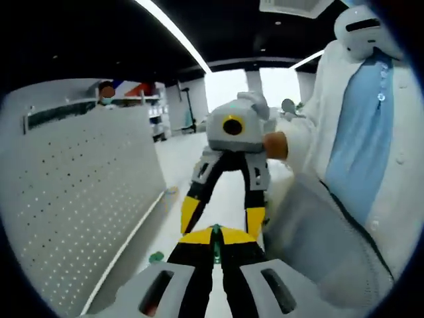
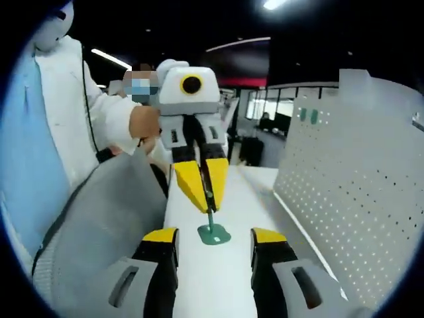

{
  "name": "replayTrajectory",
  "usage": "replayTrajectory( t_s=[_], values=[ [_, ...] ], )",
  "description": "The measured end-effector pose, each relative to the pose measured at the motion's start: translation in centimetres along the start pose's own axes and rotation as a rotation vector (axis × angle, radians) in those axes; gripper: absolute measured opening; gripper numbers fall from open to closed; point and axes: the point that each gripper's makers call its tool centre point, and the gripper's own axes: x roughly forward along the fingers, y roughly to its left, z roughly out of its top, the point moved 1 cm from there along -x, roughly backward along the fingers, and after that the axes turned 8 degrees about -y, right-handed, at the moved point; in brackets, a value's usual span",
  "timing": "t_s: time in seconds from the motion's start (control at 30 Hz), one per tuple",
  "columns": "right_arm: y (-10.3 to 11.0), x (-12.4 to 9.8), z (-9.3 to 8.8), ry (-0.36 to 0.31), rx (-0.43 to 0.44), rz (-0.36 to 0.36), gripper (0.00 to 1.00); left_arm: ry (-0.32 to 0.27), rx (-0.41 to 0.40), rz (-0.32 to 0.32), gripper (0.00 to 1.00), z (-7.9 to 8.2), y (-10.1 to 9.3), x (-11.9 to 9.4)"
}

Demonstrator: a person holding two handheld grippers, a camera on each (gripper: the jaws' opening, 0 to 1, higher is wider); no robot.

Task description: Insert the hook assembly into the mounting plate slot until the hook locks in place.

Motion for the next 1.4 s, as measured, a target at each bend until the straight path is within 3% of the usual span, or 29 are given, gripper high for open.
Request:
replayTrajectory(
  t_s=[0.47,0.73,0.87,1.2,1.4],
  values=[
    [1.5,0.2,-0.6,0.005,0.015,0.060,0.29,0.002,-0.026,-0.049,0.03,-0.3,-1.3,0.7],
    [1.7,0.3,-0.5,0.009,0.013,0.086,0.17,-0.010,-0.031,-0.079,0.03,0.0,-1.6,0.8],
    [1.8,0.3,-0.6,0.013,0.015,0.092,0.17,-0.008,-0.033,-0.089,0.03,-0.1,-1.7,0.7],
    [2.0,0.3,-1.0,0.079,0.033,0.101,0.16,0.036,-0.014,-0.089,0.03,-0.9,-2.0,0.7],
    [2.4,0.5,-1.9,0.157,0.012,0.111,0.16,0.085,0.010,-0.085,0.03,-1.7,-2.4,1.1]
  ],
)
